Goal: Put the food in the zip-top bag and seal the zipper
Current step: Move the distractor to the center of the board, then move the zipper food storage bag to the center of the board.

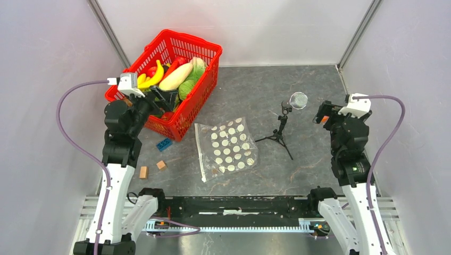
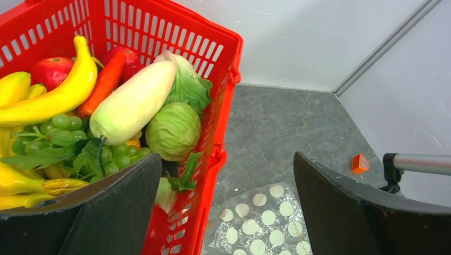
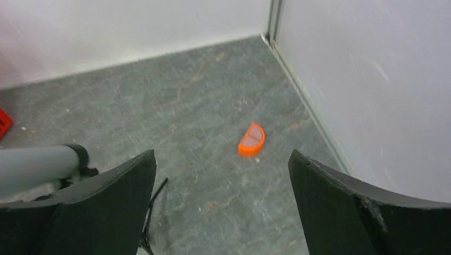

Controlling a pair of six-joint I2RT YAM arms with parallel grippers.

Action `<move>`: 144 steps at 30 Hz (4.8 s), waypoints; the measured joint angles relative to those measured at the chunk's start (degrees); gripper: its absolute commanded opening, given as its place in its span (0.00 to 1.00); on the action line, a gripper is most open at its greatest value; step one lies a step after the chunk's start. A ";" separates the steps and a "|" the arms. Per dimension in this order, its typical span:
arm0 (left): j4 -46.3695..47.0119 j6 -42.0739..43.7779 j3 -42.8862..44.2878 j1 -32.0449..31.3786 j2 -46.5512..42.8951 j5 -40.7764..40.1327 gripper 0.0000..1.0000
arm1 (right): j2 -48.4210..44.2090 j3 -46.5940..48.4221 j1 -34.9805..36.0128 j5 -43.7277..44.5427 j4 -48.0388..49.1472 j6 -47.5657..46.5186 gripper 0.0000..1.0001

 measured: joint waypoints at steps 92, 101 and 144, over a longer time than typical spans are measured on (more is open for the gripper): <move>0.13 -3.32 -10.12 0.00 -9.14 20.17 1.00 | 81.50 -3.82 5.29 -18.40 81.85 29.44 0.94; -3.13 -1.79 -10.14 0.00 -10.69 20.17 1.00 | 91.41 13.68 1.79 -21.66 72.72 29.31 0.94; -6.75 -4.42 -19.69 0.00 -21.46 19.69 1.00 | 52.26 -23.52 22.51 -42.23 59.12 16.13 0.12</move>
